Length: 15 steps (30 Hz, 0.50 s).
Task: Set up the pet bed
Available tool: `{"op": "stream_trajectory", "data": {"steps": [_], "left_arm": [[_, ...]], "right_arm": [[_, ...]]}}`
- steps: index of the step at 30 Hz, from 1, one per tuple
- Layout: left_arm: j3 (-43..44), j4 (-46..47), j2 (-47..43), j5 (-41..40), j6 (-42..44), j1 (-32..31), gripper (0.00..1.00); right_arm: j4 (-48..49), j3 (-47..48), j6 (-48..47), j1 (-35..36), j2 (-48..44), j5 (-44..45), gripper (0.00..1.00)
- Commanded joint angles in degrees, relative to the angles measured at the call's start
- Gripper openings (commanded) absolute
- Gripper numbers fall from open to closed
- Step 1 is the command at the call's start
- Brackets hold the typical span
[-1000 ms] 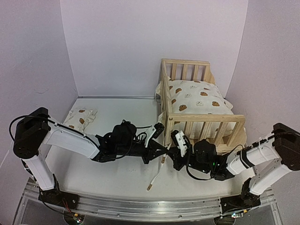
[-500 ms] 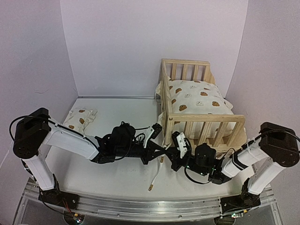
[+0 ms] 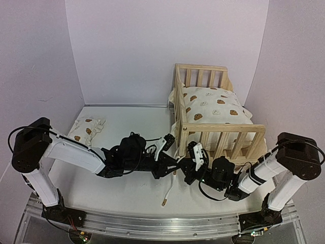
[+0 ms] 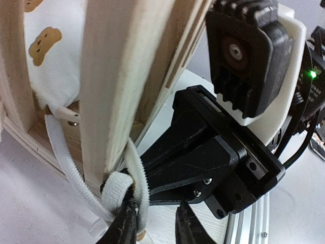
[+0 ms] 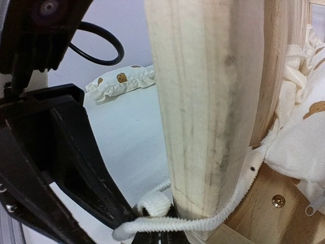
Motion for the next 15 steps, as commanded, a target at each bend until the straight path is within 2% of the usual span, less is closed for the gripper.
{"op": "stream_trajectory", "data": {"steps": [1,5,11,13,15], "left_arm": [[-0.9,-0.7,-5.5,-1.4,0.3,1.5,0.31],[-2.2,-1.7,-10.9,1.1,1.6,3.0,0.41],[-1.7,-2.9,-15.2,6.4,0.6,8.1,0.45],[2.3,-6.6,-12.1,10.2,1.6,9.2,0.43],[7.6,-11.1,-7.8,13.4,4.6,9.3,0.34]], "right_arm": [[7.8,0.6,0.1,-0.4,0.2,4.1,0.0],[7.8,0.3,-0.6,-0.5,0.3,4.4,0.0],[7.9,0.4,-1.0,-0.6,0.6,3.9,0.0],[7.8,0.4,-1.1,-0.6,0.6,3.9,0.0],[7.8,0.4,-1.1,-0.7,0.6,3.9,0.0]]}}
